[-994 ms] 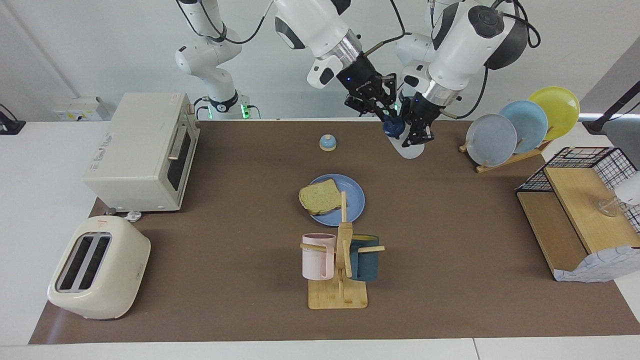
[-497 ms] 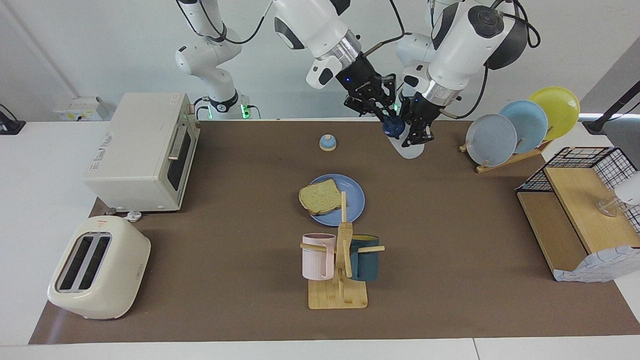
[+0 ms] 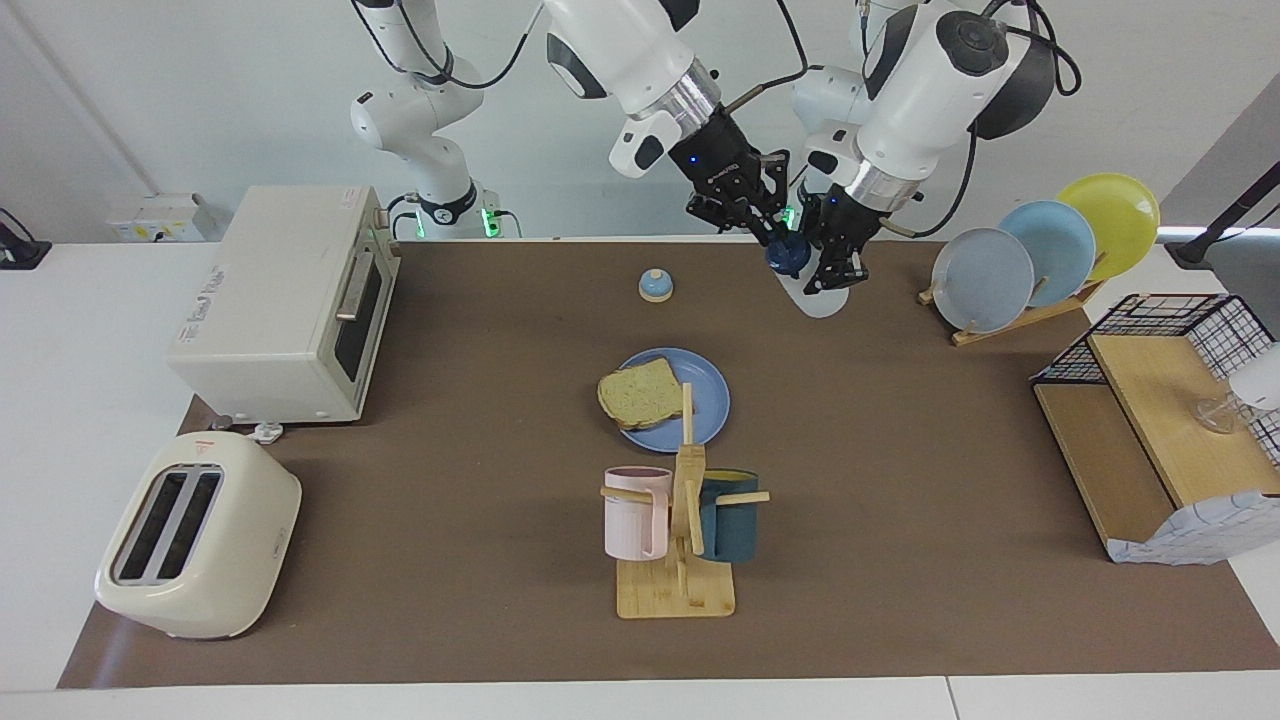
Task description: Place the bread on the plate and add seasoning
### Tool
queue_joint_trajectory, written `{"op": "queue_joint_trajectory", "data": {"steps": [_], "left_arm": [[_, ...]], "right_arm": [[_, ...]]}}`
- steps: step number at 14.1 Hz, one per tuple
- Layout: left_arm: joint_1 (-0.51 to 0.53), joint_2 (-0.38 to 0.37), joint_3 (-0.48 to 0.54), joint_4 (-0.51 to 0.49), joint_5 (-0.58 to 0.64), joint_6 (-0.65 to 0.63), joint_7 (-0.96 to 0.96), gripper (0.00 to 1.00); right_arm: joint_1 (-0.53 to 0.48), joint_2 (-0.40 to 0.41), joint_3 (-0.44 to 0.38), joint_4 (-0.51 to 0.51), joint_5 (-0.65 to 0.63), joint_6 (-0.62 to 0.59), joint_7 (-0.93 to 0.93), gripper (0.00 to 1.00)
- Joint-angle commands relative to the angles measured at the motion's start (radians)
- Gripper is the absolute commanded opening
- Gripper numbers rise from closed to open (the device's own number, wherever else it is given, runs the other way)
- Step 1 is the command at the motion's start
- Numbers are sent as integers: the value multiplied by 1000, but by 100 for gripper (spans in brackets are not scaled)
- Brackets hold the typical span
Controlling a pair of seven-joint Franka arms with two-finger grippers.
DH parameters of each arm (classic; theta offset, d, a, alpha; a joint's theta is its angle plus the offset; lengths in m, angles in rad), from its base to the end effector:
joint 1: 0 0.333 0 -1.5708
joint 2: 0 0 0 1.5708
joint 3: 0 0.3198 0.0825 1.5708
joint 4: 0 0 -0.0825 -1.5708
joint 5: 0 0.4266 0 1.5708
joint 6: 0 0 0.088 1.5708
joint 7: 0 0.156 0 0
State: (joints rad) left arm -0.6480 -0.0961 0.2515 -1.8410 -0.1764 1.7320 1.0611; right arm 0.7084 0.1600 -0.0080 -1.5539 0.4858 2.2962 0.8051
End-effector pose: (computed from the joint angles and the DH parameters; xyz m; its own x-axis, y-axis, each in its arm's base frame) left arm 0.5202 -0.2405 0.5104 0.1484 -0.9756 0.1620 -0.9850 -0.1312 0.1123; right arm 0.5378 0.4895 0.5811 0.9493 -0.3142 -0.0036 -0.2379 -0.7112 -0.6615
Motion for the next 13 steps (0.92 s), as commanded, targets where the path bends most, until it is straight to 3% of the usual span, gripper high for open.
{"op": "queue_joint_trajectory", "data": {"steps": [1, 3, 6, 10, 13], "left_arm": [[-7, -31, -1, -34, 17, 18, -18, 0], [-7, -31, 0, -34, 17, 18, -23, 0], [-7, -31, -1, -34, 17, 18, -24, 0], [-7, -31, 0, -34, 17, 18, -24, 0], [-7, -31, -1, -34, 17, 18, -24, 0]], "right_arm": [[-14, 7, 8, 15, -16, 0, 14, 22], [-14, 7, 8, 15, -15, 5, 14, 22], [-14, 9, 6, 15, -1, 6, 25, 1], [-15, 9, 5, 17, 10, 9, 86, 0], [-43, 9, 0, 15, 104, 9, 103, 0]]}}
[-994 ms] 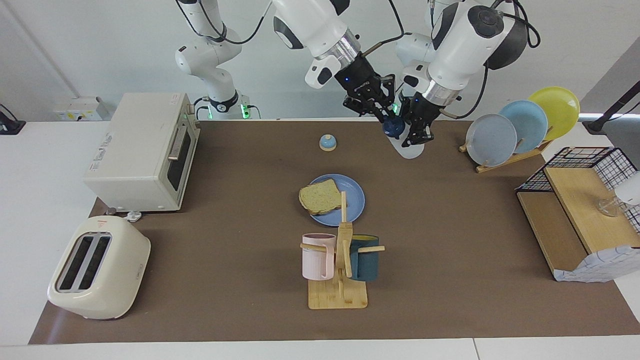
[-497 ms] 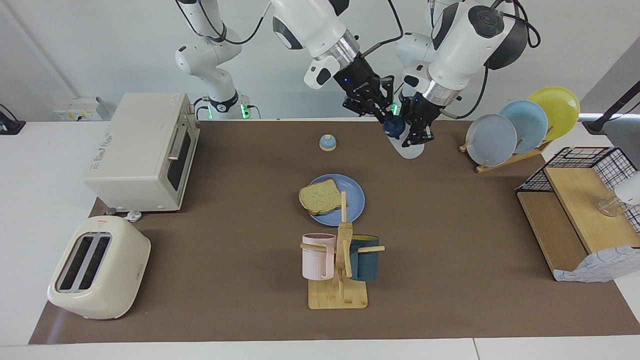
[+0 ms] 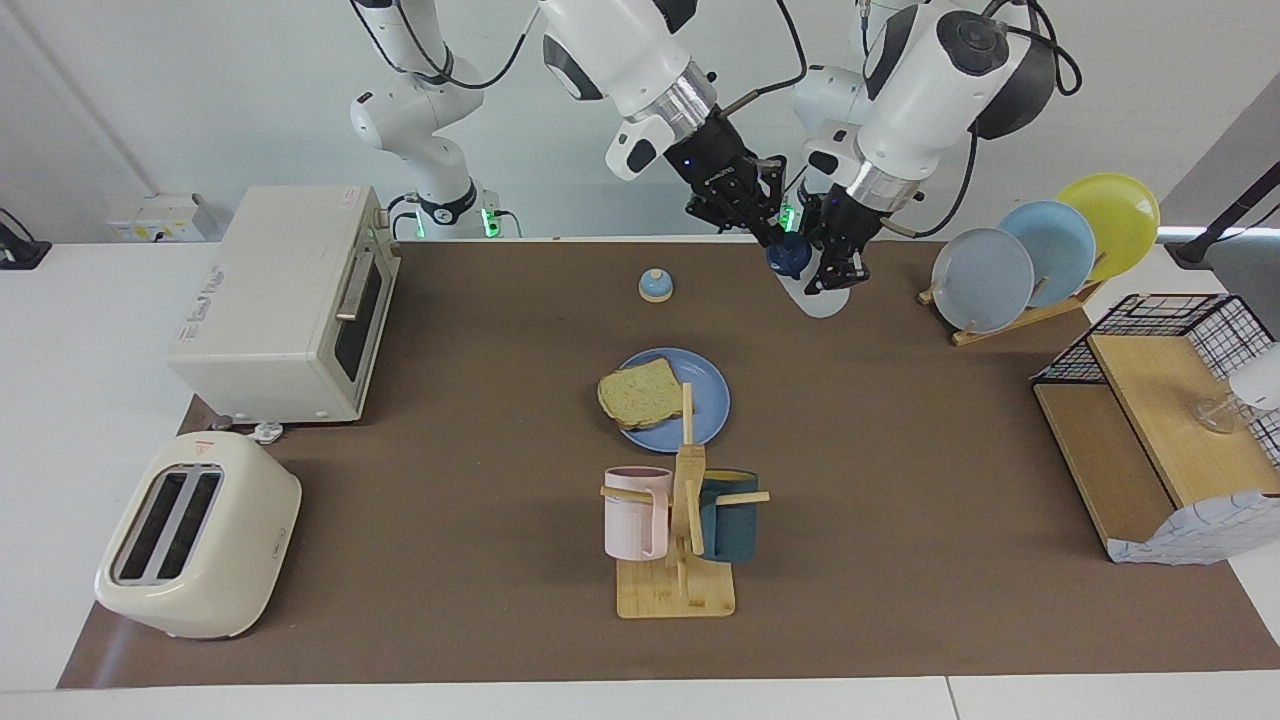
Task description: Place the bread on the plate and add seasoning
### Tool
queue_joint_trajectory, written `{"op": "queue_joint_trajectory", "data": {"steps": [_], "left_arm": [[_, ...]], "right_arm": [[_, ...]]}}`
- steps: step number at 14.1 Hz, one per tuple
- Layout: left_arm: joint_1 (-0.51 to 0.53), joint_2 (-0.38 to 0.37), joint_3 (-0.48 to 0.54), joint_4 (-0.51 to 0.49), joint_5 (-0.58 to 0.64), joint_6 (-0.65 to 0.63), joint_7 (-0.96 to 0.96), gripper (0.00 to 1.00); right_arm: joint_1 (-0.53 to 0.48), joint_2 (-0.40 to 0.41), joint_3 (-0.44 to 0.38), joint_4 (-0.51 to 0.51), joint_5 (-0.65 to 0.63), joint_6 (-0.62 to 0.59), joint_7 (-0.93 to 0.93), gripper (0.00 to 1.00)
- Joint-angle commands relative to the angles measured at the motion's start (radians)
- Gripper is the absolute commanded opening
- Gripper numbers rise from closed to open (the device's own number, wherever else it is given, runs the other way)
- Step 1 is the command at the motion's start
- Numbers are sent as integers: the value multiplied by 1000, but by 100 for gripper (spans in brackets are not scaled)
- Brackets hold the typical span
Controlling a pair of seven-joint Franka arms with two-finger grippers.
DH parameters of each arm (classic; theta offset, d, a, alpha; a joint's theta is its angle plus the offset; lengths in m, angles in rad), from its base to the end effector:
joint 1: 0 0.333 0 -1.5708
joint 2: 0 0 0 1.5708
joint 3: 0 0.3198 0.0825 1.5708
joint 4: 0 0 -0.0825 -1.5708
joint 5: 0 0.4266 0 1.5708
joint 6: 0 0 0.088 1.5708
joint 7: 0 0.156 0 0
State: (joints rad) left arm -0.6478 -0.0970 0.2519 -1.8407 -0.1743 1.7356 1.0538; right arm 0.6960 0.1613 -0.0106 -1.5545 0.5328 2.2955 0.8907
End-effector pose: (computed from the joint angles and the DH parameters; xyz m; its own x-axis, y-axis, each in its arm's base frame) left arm 0.5209 -0.2400 0.5113 0.1557 -0.9744 0.1620 -0.9843 -0.1393 0.1085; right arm 0.5437 0.4836 0.5811 0.9148 -0.3908 -0.1020 -0.3533 -0.6520 -0.6708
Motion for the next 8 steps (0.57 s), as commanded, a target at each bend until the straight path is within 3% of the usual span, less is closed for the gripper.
{"op": "queue_joint_trajectory", "data": {"steps": [1, 8], "left_arm": [[-7, -30, -2, -34, 15, 15, -17, 0], [-7, -30, -2, -34, 15, 15, -20, 0]], "right_arm": [[-39, 7, 1, 16, 90, 10, 17, 0], [-61, 1, 1, 1, 191, 117, 50, 0]]}}
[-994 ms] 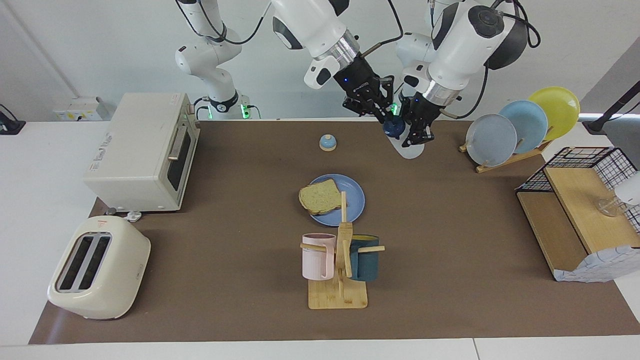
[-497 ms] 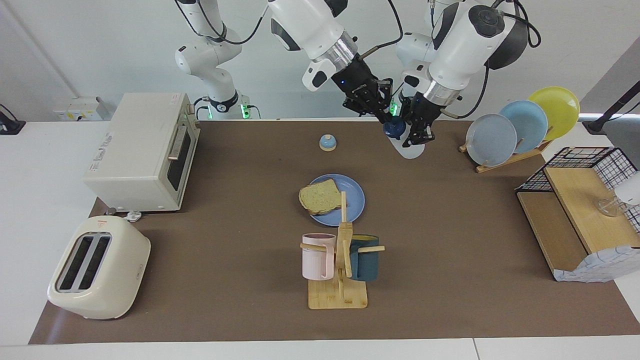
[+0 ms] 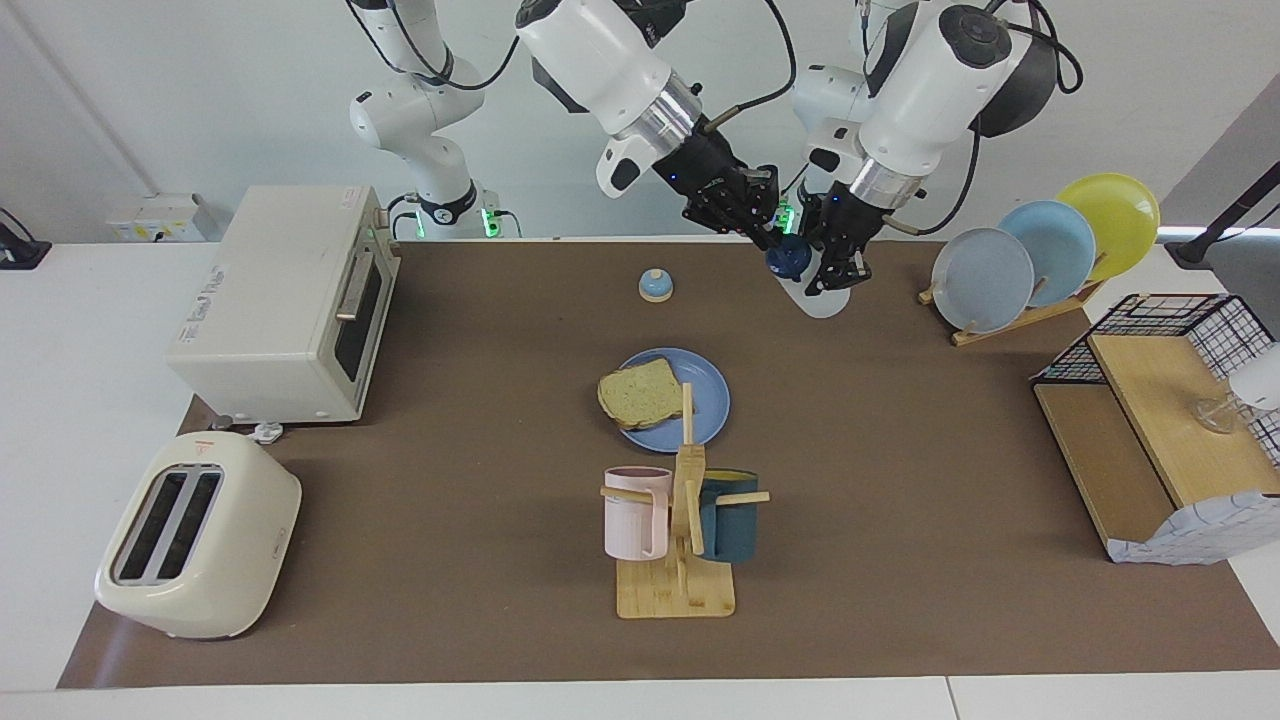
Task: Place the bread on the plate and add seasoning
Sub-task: 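Withdraw the right gripper from the bottle back to its rest side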
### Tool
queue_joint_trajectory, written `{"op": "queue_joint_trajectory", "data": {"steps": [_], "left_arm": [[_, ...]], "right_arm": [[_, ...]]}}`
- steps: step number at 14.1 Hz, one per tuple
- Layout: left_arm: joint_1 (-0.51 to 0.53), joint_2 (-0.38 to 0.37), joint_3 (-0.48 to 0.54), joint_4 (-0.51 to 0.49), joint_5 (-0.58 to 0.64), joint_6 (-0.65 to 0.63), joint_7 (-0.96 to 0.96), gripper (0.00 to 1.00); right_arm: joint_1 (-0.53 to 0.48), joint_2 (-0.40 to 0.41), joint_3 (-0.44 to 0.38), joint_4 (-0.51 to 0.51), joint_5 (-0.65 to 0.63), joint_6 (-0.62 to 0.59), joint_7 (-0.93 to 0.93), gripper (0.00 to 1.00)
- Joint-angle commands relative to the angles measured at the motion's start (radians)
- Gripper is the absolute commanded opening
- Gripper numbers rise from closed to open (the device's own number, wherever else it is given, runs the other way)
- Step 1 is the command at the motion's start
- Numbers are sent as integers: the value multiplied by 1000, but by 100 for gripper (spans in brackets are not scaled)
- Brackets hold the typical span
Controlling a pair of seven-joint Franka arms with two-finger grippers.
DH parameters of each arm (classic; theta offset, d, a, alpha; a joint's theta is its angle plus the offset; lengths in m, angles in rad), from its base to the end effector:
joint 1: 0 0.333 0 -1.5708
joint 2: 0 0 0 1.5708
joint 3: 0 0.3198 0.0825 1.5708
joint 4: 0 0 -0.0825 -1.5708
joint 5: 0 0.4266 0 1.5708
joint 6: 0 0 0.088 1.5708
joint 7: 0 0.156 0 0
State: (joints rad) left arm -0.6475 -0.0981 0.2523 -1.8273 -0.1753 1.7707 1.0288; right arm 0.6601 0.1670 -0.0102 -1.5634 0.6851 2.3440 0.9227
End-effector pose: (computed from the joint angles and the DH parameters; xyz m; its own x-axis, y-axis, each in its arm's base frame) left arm 0.5280 -0.2416 0.5221 0.1803 -0.9659 0.1859 -0.9829 -0.1697 0.0716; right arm 0.5635 0.4689 0.5826 0.8524 -0.4631 -0.2429 -0.4809 -0.5117 -0.7119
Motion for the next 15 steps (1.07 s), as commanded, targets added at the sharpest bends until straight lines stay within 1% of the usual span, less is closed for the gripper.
{"op": "queue_joint_trajectory", "data": {"steps": [1, 6, 8, 9, 10, 11, 13, 15], "left_arm": [[-8, -29, -1, -47, 16, -20, 2, 0], [-8, -29, -1, -47, 16, -20, -3, 0], [-8, -29, -1, -47, 16, -20, -3, 0], [-8, -29, -1, -47, 16, -20, -1, 0], [-8, -29, -1, -47, 16, -20, -1, 0], [-8, -29, -1, -47, 16, -20, -1, 0], [-8, -29, -1, -47, 16, -20, -1, 0], [-8, -29, -1, -46, 16, -20, -3, 0]], "right_arm": [[-27, -6, 1, 9, 62, 69, 22, 0], [-60, -12, 1, 3, 133, 110, 47, 0], [-59, -26, 0, -26, 133, 112, 13, 0], [-59, -40, 0, -58, 133, 113, -20, 2], [-59, -50, -2, -79, 131, 113, -39, 63], [-59, -58, -2, -98, 123, 103, -51, 100], [-60, -75, -7, -134, 91, 74, -47, 100], [-98, -96, -5, -185, -23, 60, -61, 100]]}}
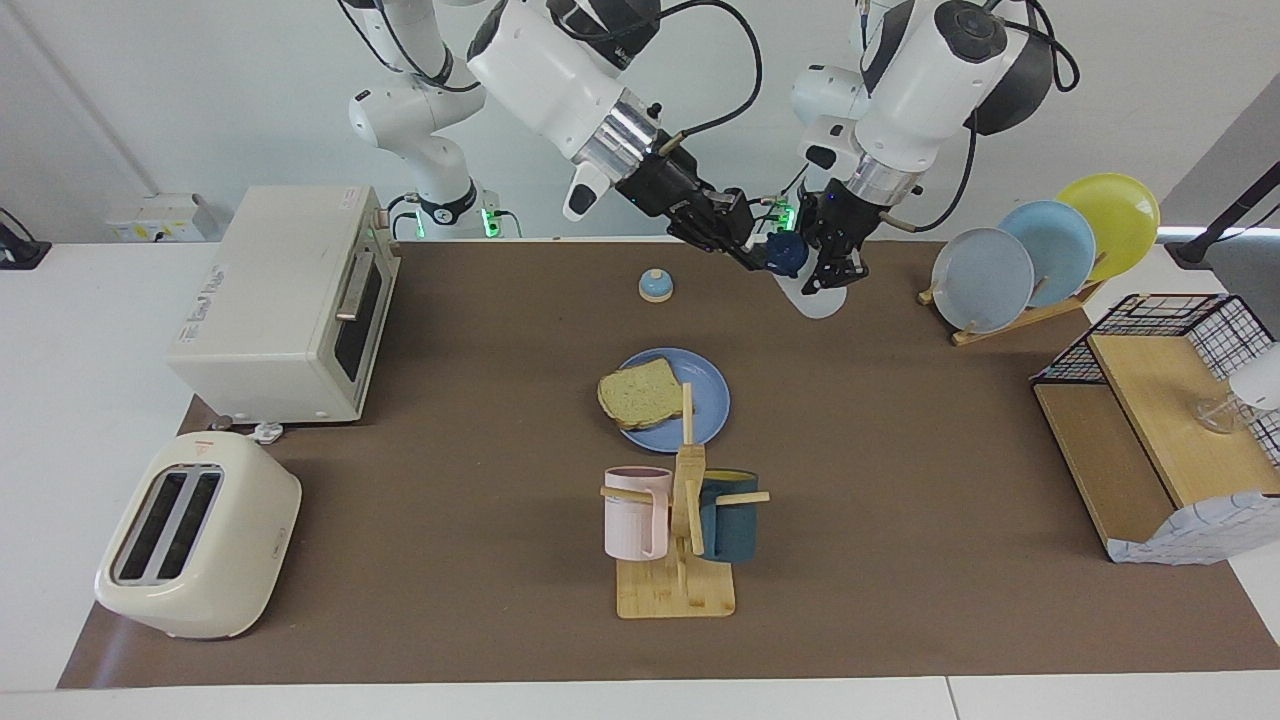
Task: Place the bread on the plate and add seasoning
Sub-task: 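Withdraw the right gripper from the bottle back to its rest side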
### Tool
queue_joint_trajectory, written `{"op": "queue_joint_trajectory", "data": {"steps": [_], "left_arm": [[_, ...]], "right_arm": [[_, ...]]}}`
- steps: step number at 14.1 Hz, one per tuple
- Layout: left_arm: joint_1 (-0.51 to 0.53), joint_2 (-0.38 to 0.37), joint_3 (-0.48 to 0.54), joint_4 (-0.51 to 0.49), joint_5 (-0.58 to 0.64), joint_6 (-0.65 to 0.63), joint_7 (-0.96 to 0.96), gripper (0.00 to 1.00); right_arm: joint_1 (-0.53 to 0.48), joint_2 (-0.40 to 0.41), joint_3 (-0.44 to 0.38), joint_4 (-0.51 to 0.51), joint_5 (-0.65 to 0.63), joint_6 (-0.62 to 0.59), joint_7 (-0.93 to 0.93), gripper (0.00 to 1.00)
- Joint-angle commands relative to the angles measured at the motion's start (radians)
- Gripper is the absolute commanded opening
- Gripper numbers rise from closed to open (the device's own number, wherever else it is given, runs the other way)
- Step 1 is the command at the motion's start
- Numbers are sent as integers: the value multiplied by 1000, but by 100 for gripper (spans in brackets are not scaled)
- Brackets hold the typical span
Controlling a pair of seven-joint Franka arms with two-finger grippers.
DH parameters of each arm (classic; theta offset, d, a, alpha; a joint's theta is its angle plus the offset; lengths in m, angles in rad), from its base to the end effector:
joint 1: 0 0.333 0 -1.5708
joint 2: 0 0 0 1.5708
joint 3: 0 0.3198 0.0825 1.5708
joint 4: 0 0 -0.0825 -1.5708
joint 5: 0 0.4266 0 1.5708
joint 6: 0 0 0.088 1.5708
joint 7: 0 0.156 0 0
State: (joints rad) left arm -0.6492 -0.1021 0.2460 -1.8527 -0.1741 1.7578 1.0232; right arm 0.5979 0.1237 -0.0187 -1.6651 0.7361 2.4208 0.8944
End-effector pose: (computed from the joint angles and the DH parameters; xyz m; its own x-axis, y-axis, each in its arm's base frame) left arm 0.5201 -0.2436 0.5099 0.1804 -0.9694 0.1666 -0.9811 -0.1652 0.1009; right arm 0.5894 0.4158 0.5638 0.7955 -0.5482 -0.2582 -0.5356 -0.4367 -0.7228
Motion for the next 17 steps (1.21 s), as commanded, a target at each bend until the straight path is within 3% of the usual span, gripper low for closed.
{"op": "queue_joint_trajectory", "data": {"steps": [1, 7, 10, 14, 17], "left_arm": [[-6, -24, 6, -20, 16, -8, 5, 0], [-35, -19, -1, -20, 166, 11, -32, 0], [-66, -13, -16, -20, 249, 12, -78, 0], [-116, 25, -17, -20, 347, 32, -153, 0], [-173, 73, -17, -19, 427, 49, -233, 0]], "right_arm": [[-50, -68, 3, -106, -134, -54, -49, 100], [-258, -107, 2, -127, -430, -444, -450, 100], [-345, -133, 5, -90, -663, -650, -598, 100], [-443, -109, 5, 103, -750, -940, -741, 100], [-501, -90, 6, 119, -768, -944, -790, 100]]}}
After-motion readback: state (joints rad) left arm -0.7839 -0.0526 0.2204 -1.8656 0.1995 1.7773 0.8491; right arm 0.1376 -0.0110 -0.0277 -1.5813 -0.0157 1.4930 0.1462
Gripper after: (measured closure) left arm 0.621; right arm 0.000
